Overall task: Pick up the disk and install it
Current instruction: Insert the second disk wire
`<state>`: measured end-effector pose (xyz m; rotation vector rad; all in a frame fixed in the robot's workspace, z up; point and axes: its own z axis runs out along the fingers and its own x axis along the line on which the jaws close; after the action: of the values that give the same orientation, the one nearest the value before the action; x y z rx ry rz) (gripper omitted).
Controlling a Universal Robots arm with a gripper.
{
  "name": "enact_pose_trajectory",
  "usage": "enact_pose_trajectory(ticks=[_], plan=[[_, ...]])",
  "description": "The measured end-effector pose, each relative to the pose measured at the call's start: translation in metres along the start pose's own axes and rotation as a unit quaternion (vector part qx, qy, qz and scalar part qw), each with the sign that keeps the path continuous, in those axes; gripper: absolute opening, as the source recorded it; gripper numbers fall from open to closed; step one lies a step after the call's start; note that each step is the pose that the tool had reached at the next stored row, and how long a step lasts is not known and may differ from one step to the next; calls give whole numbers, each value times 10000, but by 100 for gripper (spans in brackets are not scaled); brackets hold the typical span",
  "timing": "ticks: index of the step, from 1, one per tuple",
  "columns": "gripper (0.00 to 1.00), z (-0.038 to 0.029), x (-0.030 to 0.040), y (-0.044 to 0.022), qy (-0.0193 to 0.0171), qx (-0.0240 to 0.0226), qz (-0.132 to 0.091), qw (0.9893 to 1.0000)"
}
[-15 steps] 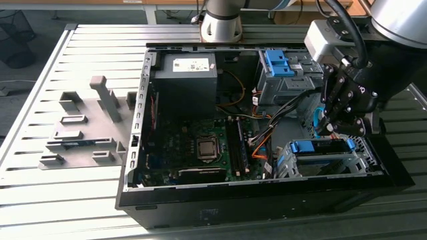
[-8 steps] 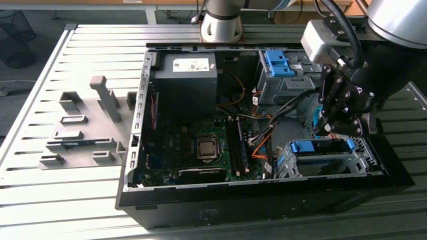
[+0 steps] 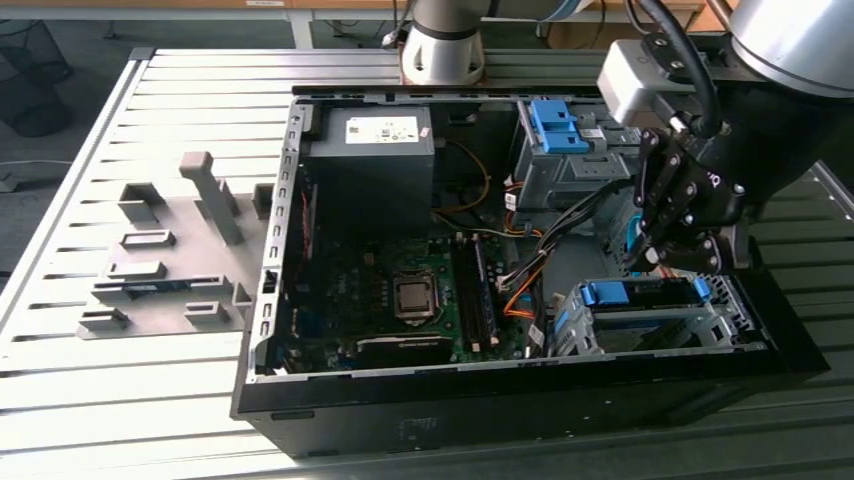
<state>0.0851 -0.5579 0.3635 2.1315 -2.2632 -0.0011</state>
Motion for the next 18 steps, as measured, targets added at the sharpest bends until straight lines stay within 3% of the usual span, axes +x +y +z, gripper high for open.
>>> enact_pose_trajectory(ticks=[5,6,18], plan=[[11,1,1,14,0,0,0,10000],[11,5,11,178,0,0,0,10000],[11,5,13,211,0,0,0,10000]])
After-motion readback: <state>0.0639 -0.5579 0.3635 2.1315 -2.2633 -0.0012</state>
